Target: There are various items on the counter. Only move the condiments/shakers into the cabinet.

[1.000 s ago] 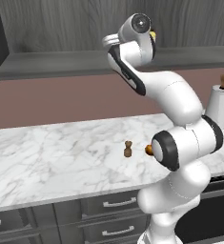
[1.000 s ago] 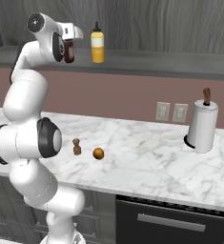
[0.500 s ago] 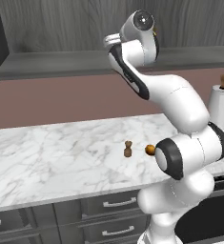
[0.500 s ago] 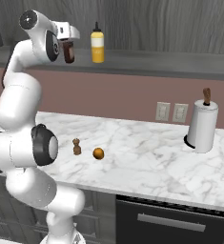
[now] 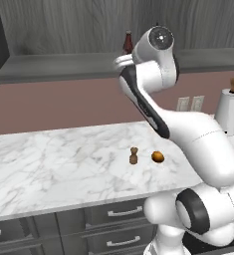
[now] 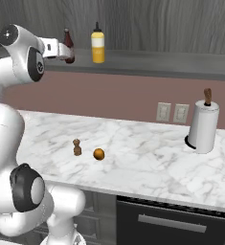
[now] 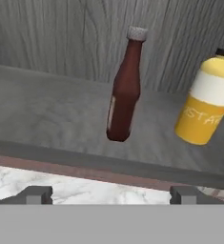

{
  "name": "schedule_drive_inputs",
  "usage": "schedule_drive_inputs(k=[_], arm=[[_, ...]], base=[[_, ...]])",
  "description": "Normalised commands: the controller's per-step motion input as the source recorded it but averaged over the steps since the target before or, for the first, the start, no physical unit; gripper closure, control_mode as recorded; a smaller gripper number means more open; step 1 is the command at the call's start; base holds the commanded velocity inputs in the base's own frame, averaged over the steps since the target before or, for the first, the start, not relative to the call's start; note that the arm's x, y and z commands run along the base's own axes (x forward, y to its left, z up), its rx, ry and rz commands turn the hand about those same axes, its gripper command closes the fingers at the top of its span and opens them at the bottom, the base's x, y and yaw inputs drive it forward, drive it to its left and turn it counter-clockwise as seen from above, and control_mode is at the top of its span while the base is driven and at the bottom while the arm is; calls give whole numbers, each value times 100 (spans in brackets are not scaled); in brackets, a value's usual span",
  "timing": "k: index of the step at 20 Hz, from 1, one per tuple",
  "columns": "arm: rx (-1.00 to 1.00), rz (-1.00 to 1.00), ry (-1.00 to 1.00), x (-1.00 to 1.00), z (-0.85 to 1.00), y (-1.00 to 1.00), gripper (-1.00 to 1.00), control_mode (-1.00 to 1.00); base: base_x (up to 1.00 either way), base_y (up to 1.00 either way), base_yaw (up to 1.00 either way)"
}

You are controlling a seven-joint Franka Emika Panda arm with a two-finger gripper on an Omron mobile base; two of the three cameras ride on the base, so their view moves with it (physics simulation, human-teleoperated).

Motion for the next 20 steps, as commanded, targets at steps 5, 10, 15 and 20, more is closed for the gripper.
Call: schedule_drive_inputs(k=[5,10,15,20], arm=[[-5,0,23,-100,-72,0,-100,-100],[-3,0,32,-92,-81,0,-100,-100],[-6,0,46,-33,-93,0,-100,-100],[-7,0,17,6,-53,0,-100,-100]], base=[[0,0,0],[0,0,0],[0,0,0],[0,0,0]])
